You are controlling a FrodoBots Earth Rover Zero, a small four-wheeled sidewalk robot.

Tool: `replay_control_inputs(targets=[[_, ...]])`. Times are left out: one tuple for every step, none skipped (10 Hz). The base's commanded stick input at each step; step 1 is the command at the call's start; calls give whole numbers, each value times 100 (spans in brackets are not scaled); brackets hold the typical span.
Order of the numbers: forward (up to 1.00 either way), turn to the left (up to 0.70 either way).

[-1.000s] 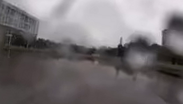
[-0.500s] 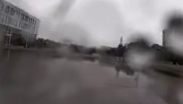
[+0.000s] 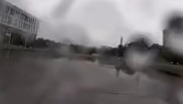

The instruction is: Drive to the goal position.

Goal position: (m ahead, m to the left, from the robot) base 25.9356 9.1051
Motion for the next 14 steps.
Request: replay_control_inputs(targets=[[100, 2], [100, 2], [100, 2], [100, 2], [100, 2], [100, 2], [100, 2], [100, 2], [100, 2], [100, 2], [100, 2], [100, 2], [100, 2], [100, 2]])
